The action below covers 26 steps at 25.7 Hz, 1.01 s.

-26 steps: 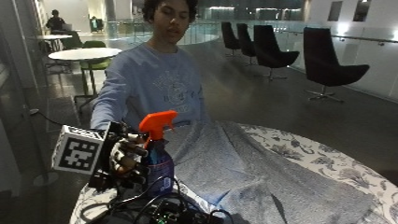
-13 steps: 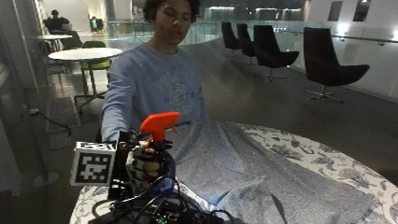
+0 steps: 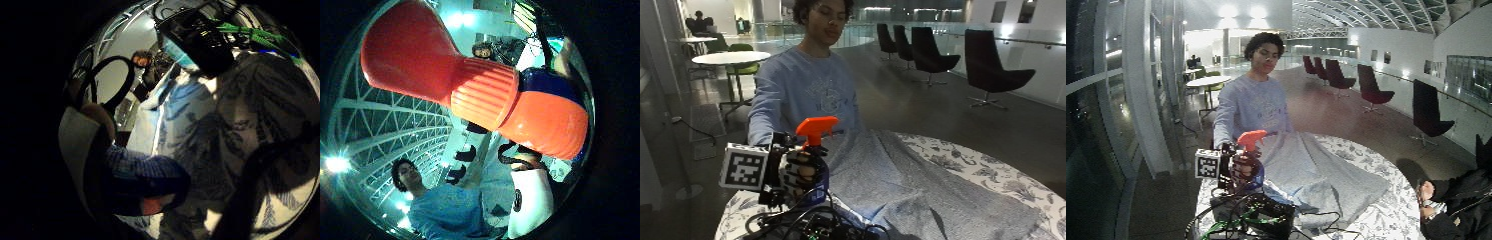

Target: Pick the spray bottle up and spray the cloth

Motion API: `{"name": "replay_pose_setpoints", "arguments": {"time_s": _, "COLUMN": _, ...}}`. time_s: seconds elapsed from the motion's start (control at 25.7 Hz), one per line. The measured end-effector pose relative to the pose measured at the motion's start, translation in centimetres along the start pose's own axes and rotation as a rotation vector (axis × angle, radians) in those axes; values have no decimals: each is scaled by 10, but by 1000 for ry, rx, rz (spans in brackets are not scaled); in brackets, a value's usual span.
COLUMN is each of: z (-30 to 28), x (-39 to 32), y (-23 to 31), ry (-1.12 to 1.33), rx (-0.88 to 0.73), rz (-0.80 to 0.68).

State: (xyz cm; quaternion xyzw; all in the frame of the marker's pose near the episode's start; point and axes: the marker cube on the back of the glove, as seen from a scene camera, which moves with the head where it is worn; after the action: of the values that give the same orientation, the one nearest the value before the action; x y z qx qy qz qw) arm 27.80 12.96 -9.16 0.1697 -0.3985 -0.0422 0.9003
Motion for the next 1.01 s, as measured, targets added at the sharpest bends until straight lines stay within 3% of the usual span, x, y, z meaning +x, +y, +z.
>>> {"name": "replay_pose_setpoints", "arguments": {"time_s": 0.47, "z": 35, "x": -113, "y": -27, "ry": 380, "rx": -254, "rz": -53}}
{"name": "replay_pose_setpoints", "arguments": {"time_s": 1.01, "z": 93, "x": -149, "y": -34, "ry": 944, "rx": -558, "rz": -56}}
